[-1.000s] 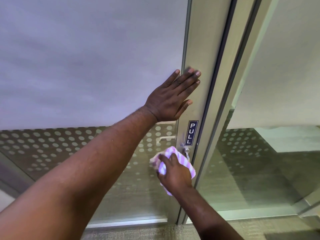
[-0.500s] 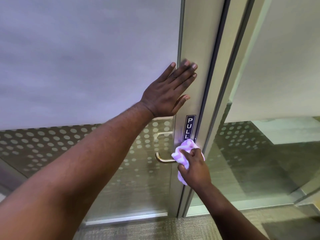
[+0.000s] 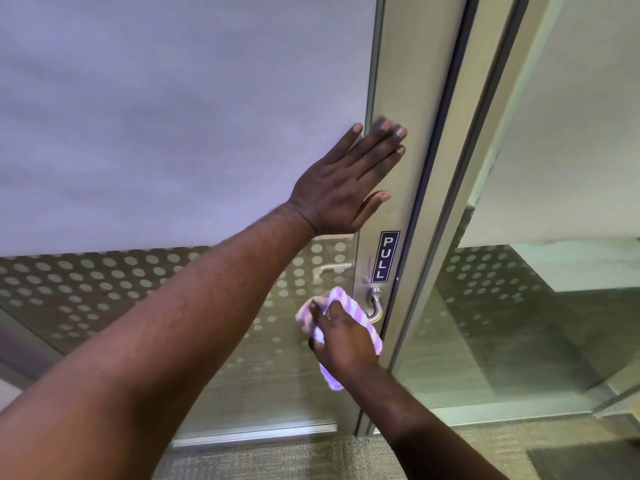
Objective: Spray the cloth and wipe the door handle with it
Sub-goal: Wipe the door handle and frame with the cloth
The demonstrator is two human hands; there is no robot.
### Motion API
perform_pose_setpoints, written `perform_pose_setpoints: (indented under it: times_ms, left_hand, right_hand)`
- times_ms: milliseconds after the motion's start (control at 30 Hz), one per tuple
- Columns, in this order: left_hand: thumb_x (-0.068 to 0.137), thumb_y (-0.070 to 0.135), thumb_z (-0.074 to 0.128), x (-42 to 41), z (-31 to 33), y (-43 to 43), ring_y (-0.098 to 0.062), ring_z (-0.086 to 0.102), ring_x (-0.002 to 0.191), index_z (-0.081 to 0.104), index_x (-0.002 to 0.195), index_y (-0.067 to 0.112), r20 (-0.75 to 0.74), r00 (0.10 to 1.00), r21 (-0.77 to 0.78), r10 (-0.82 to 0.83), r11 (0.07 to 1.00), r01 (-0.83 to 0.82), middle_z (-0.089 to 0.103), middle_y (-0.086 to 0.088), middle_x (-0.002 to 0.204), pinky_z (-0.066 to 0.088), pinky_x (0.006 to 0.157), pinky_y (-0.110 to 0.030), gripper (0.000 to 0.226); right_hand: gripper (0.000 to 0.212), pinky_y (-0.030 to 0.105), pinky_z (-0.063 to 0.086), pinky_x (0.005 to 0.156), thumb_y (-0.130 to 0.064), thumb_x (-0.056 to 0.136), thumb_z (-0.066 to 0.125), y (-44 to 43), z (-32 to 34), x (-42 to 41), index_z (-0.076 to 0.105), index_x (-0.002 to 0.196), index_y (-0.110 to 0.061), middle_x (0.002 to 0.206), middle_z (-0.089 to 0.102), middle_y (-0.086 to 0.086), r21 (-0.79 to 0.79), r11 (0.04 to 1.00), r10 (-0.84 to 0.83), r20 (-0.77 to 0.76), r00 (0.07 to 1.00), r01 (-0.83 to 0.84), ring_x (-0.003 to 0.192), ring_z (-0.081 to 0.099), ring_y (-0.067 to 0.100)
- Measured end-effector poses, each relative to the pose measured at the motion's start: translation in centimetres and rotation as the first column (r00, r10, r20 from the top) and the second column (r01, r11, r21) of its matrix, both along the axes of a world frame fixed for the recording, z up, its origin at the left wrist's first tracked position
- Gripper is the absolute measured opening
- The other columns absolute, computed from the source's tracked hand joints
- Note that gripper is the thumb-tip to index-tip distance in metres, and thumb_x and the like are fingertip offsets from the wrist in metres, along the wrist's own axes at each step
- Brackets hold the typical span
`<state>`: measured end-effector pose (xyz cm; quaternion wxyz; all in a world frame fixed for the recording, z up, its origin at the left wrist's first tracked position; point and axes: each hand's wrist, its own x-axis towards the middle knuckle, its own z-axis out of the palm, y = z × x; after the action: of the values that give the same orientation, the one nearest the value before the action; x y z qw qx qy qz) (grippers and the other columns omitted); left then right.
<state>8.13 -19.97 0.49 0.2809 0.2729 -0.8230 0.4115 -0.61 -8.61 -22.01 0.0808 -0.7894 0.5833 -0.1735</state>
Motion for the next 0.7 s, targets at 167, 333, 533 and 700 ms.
perform_pose_setpoints:
  times_ms: [167,333,533,700]
  left_hand:
    - [0.110,0.039,0.037,0.1,0.2,0.3,-0.034,0.028,0.157,0.035,0.159,0.002,0.014,1.000,-0.002,0.011,1.000,-0.011,0.033,-0.019,0.167,0.003,0.130,-0.046,0.062]
    - [0.110,0.037,0.037,0.0,0.4,0.6,-0.035,0.029,0.157,0.036,0.159,0.002,0.022,1.000,0.010,-0.004,1.000,0.004,0.033,-0.019,0.167,0.011,0.129,-0.049,0.060]
    - [0.109,0.033,0.042,-0.1,0.9,1.8,-0.036,0.030,0.156,0.040,0.156,0.000,-0.042,0.997,0.108,-0.063,0.992,0.068,0.035,-0.020,0.166,0.017,0.128,-0.055,0.057]
    - [0.106,0.036,0.048,-1.7,0.0,5.6,-0.032,0.044,0.149,0.051,0.150,0.001,-0.150,0.954,0.347,-0.260,0.889,0.297,0.048,-0.018,0.158,0.028,0.127,-0.048,0.057]
  right_hand:
    - [0.033,0.035,0.055,0.077,-0.033,0.093,0.054,0.8,0.0,-1.0,0.063,0.125,-0.036,0.132,0.053,-0.007,-0.022,0.992,0.124,0.038,0.992,-0.123,0.106,0.065,0.021]
    - [0.030,0.025,0.045,0.095,-0.031,0.078,0.066,2.3,1.9,-2.2,0.077,0.106,-0.034,0.119,0.064,-0.010,0.095,0.975,0.162,0.306,0.938,-0.200,0.113,0.059,0.009]
    - [0.038,0.027,0.050,0.072,-0.013,0.064,0.065,4.5,5.6,-4.5,0.079,0.099,-0.013,0.095,0.076,0.007,0.328,0.874,-0.267,0.941,0.211,-0.359,0.086,0.064,0.020]
    - [0.049,0.034,0.050,0.073,-0.003,0.065,0.056,4.7,8.3,-7.0,0.068,0.113,0.001,0.092,0.069,0.017,0.283,0.878,-0.354,0.927,-0.125,-0.387,0.082,0.063,0.029]
